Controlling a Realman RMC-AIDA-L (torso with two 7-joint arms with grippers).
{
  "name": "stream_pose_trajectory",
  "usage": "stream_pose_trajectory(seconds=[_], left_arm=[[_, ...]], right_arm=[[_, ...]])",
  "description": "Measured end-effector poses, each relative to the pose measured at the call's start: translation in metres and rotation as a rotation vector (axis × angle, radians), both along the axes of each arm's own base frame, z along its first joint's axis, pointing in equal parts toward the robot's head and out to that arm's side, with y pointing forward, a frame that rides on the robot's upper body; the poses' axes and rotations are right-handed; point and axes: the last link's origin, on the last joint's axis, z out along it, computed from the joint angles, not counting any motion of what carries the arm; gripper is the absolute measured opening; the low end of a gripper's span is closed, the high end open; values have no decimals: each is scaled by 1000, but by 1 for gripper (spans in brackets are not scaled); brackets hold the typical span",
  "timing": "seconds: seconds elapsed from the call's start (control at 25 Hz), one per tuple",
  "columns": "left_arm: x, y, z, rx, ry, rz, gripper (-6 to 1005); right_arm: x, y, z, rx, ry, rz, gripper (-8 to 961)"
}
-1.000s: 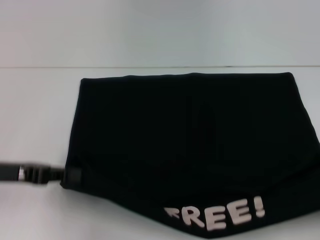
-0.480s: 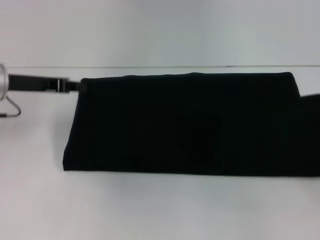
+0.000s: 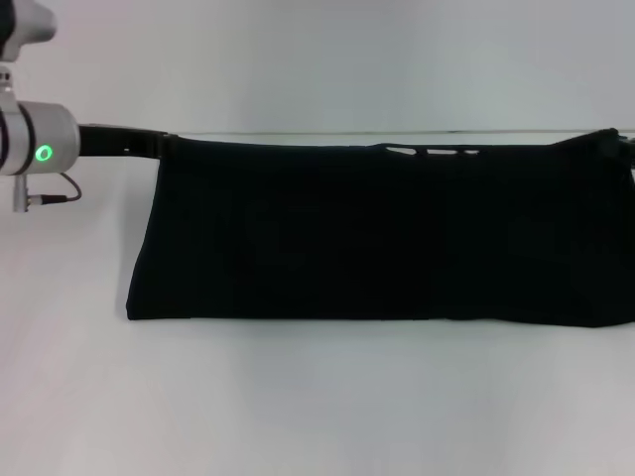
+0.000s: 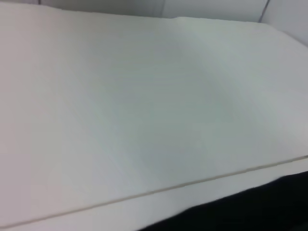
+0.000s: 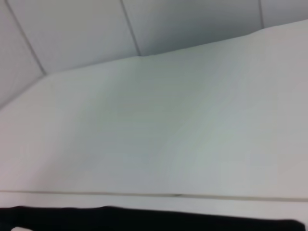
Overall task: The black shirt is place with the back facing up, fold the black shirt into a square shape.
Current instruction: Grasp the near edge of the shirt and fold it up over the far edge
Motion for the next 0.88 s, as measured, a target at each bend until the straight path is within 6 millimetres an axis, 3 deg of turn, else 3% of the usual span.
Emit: stream_pose_trajectory(seconds=[0.4, 0.88], left_arm=[[11, 15, -6, 68, 62, -14, -1], [17, 22, -9, 89, 76, -20, -2]], right_arm=[[-27, 39, -27, 69, -165, -34, 45], [-34, 46, -31, 90, -194, -33, 45]])
